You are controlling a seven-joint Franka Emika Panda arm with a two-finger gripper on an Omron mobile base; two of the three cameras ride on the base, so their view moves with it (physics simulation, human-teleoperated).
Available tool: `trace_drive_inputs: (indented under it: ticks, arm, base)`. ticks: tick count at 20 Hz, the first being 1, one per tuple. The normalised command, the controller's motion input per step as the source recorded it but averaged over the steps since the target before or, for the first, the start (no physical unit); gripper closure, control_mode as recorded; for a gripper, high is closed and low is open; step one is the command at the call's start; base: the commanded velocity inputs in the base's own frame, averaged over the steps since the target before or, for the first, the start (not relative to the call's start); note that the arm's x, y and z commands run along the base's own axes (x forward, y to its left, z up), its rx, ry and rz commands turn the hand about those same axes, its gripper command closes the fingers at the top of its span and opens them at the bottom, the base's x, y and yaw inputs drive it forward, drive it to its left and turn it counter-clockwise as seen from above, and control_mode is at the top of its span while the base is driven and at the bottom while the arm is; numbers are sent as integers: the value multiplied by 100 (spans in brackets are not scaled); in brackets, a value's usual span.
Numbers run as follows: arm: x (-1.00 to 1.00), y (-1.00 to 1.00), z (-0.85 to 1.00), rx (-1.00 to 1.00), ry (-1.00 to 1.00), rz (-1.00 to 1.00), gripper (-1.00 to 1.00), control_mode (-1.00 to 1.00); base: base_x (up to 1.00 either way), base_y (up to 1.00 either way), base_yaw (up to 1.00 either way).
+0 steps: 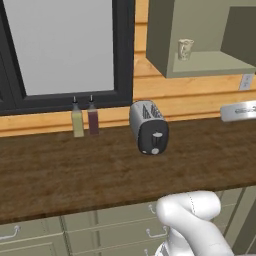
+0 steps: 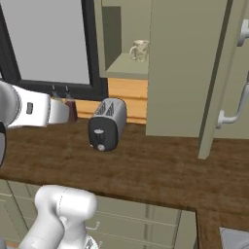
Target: Gather all objects into one cabinet and sort the glasses and bowls to opposite sides.
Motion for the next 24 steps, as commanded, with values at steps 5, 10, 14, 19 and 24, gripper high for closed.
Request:
trace_drive_inputs:
  ticks: [5, 10, 14, 19, 24]
  arm:
    - [0, 0, 0, 0, 0, 0, -100, 100]
    - [0, 0, 0, 0, 0, 0, -100, 100]
    - [0, 0, 0, 0, 0, 0, -100, 100]
    - [0, -56, 31, 0, 0, 0, -100, -100]
    - [43, -70, 36, -1, 0, -5, -100, -100]
  base:
    - [22, -6, 0]
    - [26, -1, 0]
    - [14, -14, 0]
    - [0, 0, 0]
    - [0, 0, 0]
